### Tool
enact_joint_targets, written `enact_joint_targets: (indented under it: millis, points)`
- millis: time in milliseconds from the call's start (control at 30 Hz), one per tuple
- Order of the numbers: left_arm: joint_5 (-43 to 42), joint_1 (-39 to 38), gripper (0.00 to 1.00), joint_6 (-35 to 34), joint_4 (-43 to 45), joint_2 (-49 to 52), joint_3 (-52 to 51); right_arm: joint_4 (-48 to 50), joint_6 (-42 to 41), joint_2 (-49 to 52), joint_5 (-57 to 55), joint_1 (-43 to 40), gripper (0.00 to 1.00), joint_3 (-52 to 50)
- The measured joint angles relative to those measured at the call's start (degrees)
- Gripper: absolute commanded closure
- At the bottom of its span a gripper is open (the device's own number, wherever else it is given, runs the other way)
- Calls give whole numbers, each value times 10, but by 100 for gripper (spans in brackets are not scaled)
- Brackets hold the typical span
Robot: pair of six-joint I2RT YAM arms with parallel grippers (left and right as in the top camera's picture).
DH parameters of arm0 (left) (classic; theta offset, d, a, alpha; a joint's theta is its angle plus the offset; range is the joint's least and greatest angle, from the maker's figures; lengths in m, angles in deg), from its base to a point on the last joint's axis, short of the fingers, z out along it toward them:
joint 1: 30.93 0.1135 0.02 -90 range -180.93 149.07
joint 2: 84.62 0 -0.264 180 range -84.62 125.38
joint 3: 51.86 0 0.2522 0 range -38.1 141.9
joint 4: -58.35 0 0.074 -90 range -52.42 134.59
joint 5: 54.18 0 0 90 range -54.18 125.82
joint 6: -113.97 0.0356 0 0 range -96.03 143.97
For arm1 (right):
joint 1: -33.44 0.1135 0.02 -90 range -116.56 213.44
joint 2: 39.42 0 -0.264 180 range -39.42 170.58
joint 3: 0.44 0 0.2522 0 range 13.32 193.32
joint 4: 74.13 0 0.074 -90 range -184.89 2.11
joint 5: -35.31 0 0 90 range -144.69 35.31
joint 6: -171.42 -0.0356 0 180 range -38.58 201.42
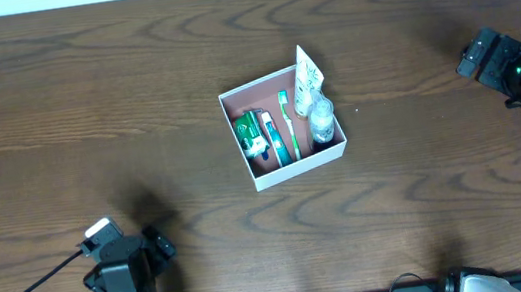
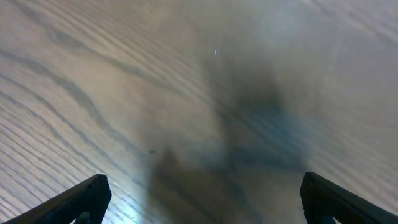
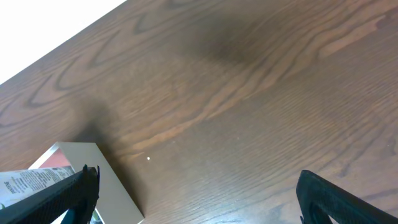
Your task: Pack container
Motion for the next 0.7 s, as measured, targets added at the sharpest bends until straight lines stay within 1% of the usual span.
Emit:
enact_joint_targets:
  millis: [333, 700]
  points:
    - [-12, 0, 2, 0, 0, -7, -31, 0, 0, 0, 0, 0, 1, 0]
    - [-13, 0, 2, 0, 1, -108, -46, 0, 0, 0, 0, 0, 1, 0]
